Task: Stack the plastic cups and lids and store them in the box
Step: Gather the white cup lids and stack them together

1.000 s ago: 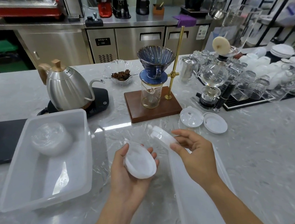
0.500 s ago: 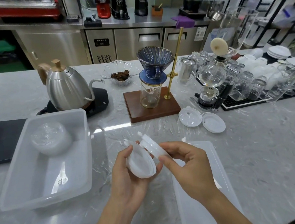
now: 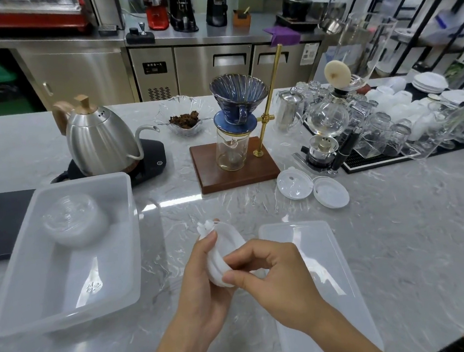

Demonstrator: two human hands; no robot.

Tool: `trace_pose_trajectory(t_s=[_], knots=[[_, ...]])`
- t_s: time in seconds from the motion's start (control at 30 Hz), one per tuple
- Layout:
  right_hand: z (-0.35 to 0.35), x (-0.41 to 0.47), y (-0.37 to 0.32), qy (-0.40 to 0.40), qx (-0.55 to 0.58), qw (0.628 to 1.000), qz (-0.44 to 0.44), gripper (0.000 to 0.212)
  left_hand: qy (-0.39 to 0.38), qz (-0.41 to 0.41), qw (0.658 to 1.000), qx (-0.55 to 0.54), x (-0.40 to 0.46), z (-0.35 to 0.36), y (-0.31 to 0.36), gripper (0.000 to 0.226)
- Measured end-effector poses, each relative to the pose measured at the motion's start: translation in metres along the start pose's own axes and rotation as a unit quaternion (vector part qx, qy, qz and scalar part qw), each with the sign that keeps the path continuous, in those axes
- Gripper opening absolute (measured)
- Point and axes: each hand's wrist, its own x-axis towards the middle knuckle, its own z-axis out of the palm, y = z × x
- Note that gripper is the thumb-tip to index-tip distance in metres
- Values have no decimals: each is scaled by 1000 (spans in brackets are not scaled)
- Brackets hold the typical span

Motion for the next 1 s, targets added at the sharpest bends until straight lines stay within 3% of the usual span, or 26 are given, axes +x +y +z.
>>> trace_pose_trajectory(t_s=[0.1, 0.27, 0.8, 1.0], knots=[[0, 1, 0, -6, 5, 1000, -3, 22, 14, -15, 1000, 15, -3, 3, 0, 66], [4, -1, 2, -15, 6, 1000, -21, 27, 22, -45, 998, -26, -6, 4, 2, 81], [0, 0, 9, -82, -16, 995, -47, 14, 9, -49, 998, -35, -9, 5, 1, 52], [-8, 3, 7, -84, -84, 991, -68, 32, -20, -38, 999, -27, -8, 8, 0, 39]])
